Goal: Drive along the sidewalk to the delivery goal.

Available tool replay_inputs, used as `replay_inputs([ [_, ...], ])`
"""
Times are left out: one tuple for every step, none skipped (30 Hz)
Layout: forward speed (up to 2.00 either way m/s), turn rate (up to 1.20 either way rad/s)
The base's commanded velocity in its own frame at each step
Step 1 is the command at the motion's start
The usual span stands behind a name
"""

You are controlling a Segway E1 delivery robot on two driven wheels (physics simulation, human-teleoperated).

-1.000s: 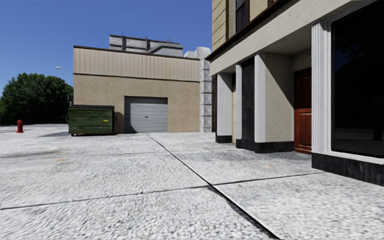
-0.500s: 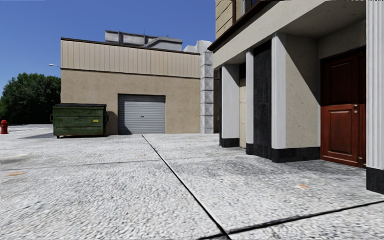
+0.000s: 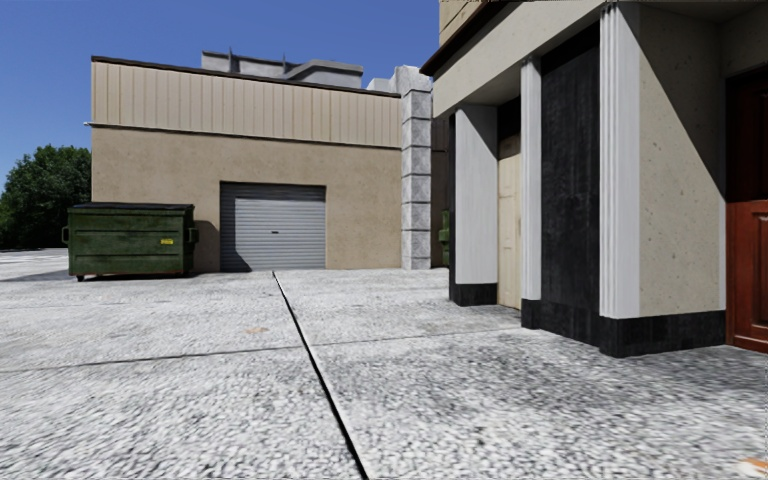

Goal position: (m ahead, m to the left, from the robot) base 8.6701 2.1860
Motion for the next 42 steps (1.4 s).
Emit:
replay_inputs([
  [1.90, 0.00],
  [1.90, 0.00],
  [1.90, 0.00],
  [1.90, 0.00],
  [1.90, 0.00],
  [1.90, 0.00],
  [1.90, 0.00],
  [1.90, 0.00],
  [1.90, 0.00],
  [1.90, 0.00],
  [1.90, 0.00],
  [1.90, 0.00],
  [1.90, 0.00],
  [1.90, 0.00],
  [1.90, 0.00],
  [1.90, 0.00],
  [1.90, 0.00],
  [1.90, 0.00],
  [1.90, 0.00],
  [1.90, 0.00],
  [1.90, 0.00],
  [1.90, 0.00],
  [1.90, 0.00],
  [1.90, 0.00],
  [1.90, 0.00],
  [1.90, 0.00],
  [1.90, 0.00],
  [1.90, 0.00],
  [1.90, 0.00],
  [1.90, 0.00],
  [1.90, 0.00],
  [1.90, 0.00],
  [1.90, 0.00],
  [1.90, 0.01],
  [1.90, 0.01],
  [1.84, 0.02],
  [1.84, 0.02],
  [1.56, 0.02],
  [1.28, 0.02],
  [1.28, 0.02],
  [1.20, 0.02],
  [1.18, 0.02],
])
